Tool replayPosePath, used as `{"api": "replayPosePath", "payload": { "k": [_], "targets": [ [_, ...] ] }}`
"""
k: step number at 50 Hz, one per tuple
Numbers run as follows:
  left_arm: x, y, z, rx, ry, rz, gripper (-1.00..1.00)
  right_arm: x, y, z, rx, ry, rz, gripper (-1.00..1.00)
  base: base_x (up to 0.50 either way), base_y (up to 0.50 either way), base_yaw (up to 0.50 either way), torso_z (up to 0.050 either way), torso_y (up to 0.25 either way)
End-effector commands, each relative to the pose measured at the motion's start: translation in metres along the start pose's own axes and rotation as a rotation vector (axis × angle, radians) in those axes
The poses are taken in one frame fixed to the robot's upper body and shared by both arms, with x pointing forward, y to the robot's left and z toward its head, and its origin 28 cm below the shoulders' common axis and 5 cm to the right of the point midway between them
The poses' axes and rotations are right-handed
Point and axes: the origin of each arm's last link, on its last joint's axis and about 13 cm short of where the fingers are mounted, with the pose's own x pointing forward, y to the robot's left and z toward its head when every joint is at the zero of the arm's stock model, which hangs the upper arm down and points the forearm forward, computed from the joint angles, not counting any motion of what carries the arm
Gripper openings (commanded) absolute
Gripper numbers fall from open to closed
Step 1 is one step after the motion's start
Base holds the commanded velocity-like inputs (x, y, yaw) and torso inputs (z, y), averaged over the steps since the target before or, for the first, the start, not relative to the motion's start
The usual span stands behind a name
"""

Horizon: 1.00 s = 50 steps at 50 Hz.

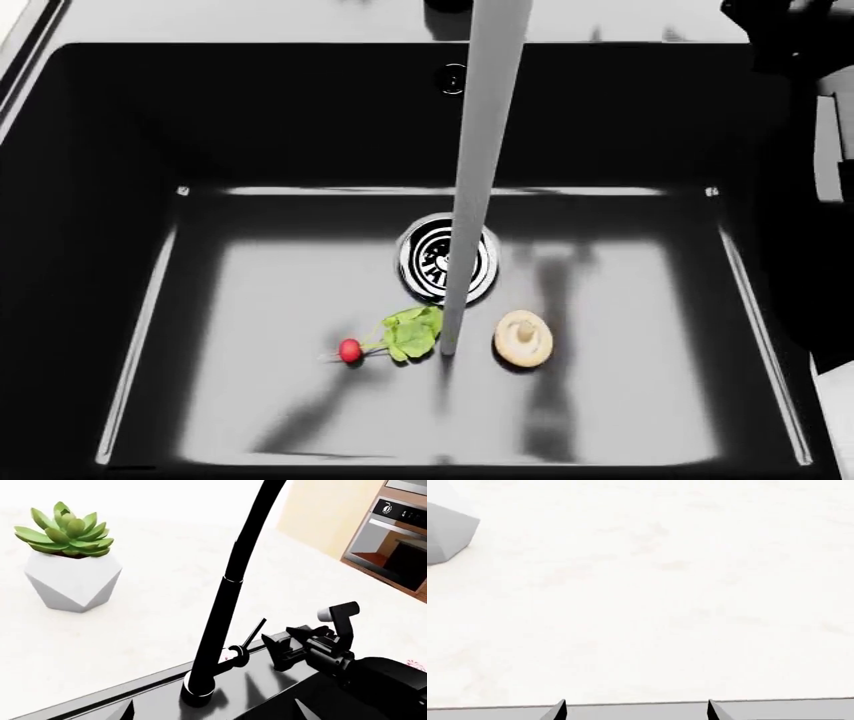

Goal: Pick up the fruits and vegetables and place them in the sink. Turn on the sink faucet to wash them. Then turn the sink off and put them in the tray.

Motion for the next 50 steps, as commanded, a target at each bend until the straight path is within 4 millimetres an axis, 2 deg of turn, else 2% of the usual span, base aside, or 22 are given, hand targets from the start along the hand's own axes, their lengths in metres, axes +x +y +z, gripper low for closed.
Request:
{"api": "replayPosePath", "payload": {
  "k": [1, 13, 25, 37, 43, 50],
  "targets": [
    [-0.001, 0.001, -0.003, -0.001, 0.003, 0.003, 1.00, 0.000, 0.015, 0.010, -0.003, -0.031, 0.076, 1.00, 0.00, 0.00, 0.00, 0.000, 0.000],
    [-0.003, -0.002, 0.002, 0.008, 0.001, 0.006, 1.00, -0.004, 0.031, 0.034, -0.026, -0.082, 0.210, 1.00, 0.00, 0.00, 0.00, 0.000, 0.000],
    [0.000, 0.002, -0.005, 0.009, 0.003, 0.010, 1.00, -0.006, 0.048, 0.043, -0.053, -0.100, 0.337, 1.00, 0.00, 0.00, 0.00, 0.000, 0.000],
    [-0.002, 0.000, -0.001, 0.011, 0.002, 0.016, 1.00, -0.008, 0.061, 0.051, -0.057, -0.126, 0.402, 1.00, 0.00, 0.00, 0.00, 0.000, 0.000],
    [-0.003, 0.000, 0.001, 0.010, -0.001, 0.014, 1.00, -0.010, 0.050, 0.056, -0.053, -0.138, 0.356, 1.00, 0.00, 0.00, 0.00, 0.000, 0.000],
    [-0.004, 0.000, 0.001, 0.013, -0.002, 0.018, 1.00, -0.019, 0.016, 0.075, -0.036, -0.189, 0.204, 1.00, 0.00, 0.00, 0.00, 0.000, 0.000]
  ]
}}
